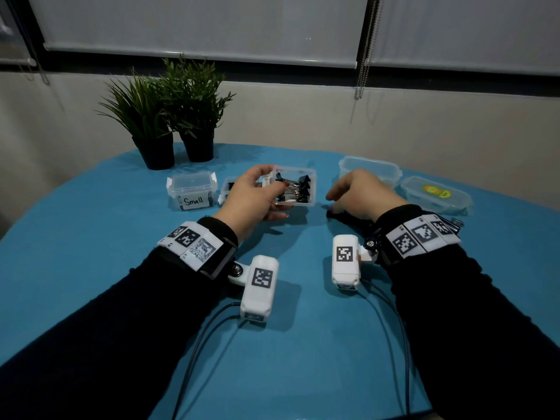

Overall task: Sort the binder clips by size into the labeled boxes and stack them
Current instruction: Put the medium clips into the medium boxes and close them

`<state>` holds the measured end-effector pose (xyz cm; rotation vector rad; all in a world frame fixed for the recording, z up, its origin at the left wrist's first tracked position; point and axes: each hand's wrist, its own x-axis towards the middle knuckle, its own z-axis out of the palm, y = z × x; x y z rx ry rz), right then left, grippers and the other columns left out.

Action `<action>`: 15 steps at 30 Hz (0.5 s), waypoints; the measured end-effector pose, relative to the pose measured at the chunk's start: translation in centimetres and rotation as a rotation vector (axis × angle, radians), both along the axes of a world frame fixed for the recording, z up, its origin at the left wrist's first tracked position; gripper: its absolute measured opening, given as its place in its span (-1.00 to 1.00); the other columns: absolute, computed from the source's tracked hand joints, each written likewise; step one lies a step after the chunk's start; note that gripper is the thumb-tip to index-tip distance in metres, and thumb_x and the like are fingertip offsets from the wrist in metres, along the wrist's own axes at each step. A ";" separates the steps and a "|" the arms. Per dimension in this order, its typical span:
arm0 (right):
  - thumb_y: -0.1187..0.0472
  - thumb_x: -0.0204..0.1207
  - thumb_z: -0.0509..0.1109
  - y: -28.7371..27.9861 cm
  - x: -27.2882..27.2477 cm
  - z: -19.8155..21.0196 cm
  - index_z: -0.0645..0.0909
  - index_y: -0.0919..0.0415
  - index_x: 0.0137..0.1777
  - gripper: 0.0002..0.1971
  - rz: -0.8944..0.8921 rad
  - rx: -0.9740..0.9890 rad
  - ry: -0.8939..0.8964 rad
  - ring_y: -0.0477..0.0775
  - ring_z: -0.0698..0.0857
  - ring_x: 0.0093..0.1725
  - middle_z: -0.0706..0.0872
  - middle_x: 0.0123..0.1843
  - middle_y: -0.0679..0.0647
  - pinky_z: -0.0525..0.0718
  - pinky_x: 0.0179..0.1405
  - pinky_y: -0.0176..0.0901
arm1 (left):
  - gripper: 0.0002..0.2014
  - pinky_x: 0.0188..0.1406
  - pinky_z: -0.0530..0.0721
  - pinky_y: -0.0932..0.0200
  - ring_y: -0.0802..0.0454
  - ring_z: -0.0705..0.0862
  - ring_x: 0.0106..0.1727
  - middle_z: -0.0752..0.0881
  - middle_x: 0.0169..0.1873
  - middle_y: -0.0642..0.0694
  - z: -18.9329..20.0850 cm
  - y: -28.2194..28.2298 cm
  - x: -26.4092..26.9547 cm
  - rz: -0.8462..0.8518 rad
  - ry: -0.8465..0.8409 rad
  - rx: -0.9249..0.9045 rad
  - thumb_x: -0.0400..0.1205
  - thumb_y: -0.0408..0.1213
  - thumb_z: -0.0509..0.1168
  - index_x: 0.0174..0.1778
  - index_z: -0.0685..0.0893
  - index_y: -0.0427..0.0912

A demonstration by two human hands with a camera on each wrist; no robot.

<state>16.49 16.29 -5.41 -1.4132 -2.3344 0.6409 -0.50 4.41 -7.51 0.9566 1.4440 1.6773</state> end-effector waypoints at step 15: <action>0.17 0.56 0.54 -0.2 -0.5 -0.1 0.75 0.08 0.28 -0.70 0.103 0.079 -0.055 0.08 0.68 0.06 0.75 0.04 0.02 0.60 0.11 -0.16 | -0.64 -0.46 0.78 0.18 -0.08 0.84 -0.26 0.80 0.04 -0.17 0.0 -0.1 0.0 -0.035 0.002 -0.012 0.68 -0.33 0.41 0.40 0.59 -0.11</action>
